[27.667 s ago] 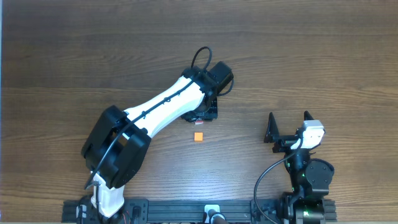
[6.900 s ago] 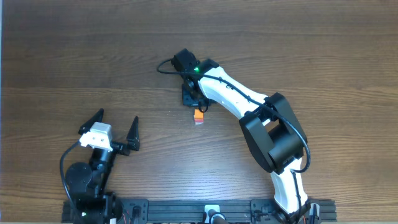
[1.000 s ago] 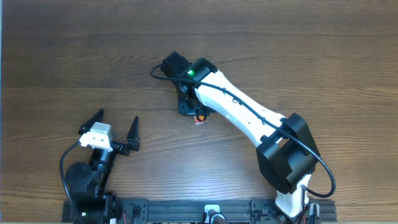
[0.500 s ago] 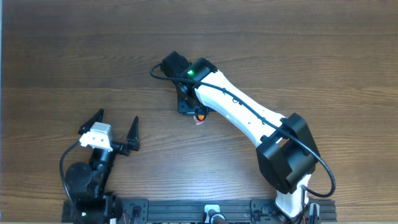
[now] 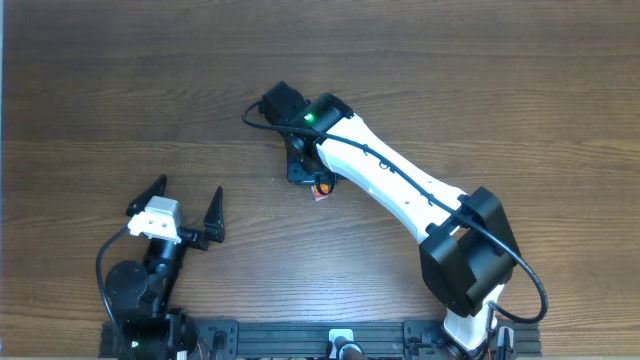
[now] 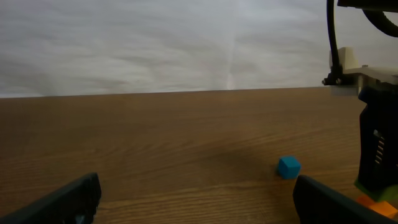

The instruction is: Stack Cubes

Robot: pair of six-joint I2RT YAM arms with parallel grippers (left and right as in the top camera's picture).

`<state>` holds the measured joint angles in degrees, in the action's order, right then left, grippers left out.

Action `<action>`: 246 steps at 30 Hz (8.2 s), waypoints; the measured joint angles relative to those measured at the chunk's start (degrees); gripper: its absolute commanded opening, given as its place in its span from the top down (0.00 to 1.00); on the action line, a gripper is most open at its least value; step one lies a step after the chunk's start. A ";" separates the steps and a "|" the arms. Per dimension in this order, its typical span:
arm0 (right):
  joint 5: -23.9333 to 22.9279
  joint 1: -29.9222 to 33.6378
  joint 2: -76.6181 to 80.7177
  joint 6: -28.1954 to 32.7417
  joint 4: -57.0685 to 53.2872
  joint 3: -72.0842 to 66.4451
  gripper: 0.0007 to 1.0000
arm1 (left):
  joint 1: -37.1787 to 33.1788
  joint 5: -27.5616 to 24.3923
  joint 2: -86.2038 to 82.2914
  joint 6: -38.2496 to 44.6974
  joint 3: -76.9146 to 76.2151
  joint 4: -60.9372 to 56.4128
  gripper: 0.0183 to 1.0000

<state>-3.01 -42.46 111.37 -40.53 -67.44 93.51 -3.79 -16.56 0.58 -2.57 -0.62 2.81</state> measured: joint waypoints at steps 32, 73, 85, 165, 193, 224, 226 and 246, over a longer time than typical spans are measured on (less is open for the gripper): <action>-0.22 -0.35 -0.02 -0.87 0.92 -2.10 0.99 | 0.00 0.00 0.00 0.00 0.00 0.00 0.00; -0.81 -0.28 -0.59 0.28 -0.24 -0.96 0.01 | 0.00 0.00 0.00 0.00 0.00 0.00 0.00; -2.51 7.15 3.72 7.34 -5.29 20.17 0.01 | 0.00 0.00 0.00 0.00 0.00 0.00 0.00; -0.48 8.92 18.93 10.80 -5.51 25.97 0.99 | 0.00 0.00 0.00 0.00 0.00 0.00 0.00; -0.61 0.72 -10.19 5.31 -5.33 -0.81 0.99 | 0.00 0.00 0.00 0.00 0.00 0.00 0.00; 1.60 -0.79 -5.66 2.86 -1.18 -2.69 0.99 | 0.00 0.00 0.00 0.00 0.00 0.00 0.00; 1.60 -0.79 -5.66 2.80 -1.01 -2.69 0.99 | 0.00 0.00 0.00 0.00 0.00 -0.02 0.00; 1.60 -0.66 -5.66 2.80 -0.83 -2.67 0.99 | 0.00 0.00 0.00 0.00 0.00 0.00 0.00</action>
<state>-1.41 -43.11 105.71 -37.74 -68.27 90.85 -3.79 -16.56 0.58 -2.57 -0.62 2.81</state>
